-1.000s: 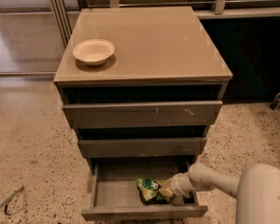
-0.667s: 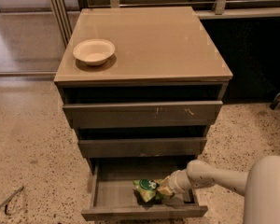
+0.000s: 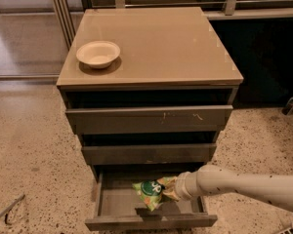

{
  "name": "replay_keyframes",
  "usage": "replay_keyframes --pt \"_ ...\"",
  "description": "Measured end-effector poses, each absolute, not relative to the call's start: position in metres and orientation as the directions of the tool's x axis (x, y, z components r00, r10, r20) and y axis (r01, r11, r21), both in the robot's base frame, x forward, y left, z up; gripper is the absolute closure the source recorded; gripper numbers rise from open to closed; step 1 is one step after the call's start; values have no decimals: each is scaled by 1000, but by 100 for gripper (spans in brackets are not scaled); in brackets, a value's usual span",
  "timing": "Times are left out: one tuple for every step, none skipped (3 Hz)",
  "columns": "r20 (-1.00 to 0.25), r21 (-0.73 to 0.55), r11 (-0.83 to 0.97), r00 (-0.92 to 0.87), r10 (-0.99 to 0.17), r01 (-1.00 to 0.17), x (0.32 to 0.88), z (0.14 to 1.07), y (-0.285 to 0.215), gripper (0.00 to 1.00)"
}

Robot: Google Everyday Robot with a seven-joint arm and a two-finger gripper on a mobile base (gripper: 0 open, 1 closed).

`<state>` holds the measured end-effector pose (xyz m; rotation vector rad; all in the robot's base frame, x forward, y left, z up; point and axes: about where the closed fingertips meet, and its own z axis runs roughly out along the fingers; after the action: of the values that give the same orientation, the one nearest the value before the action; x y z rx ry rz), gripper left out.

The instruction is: Pick green rice chip bag from bottom drawer and place on counter

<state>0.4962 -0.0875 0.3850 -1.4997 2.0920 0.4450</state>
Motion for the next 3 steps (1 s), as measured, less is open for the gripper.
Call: replay_keyframes --pt "-567 -59 297 -213 -795 -953 483 404 -88 100" --pt "-567 -51 281 -204 -798 -958 480 407 -86 100" --pt "-587 -12 301 -237 -774 -954 469 445 -86 100"
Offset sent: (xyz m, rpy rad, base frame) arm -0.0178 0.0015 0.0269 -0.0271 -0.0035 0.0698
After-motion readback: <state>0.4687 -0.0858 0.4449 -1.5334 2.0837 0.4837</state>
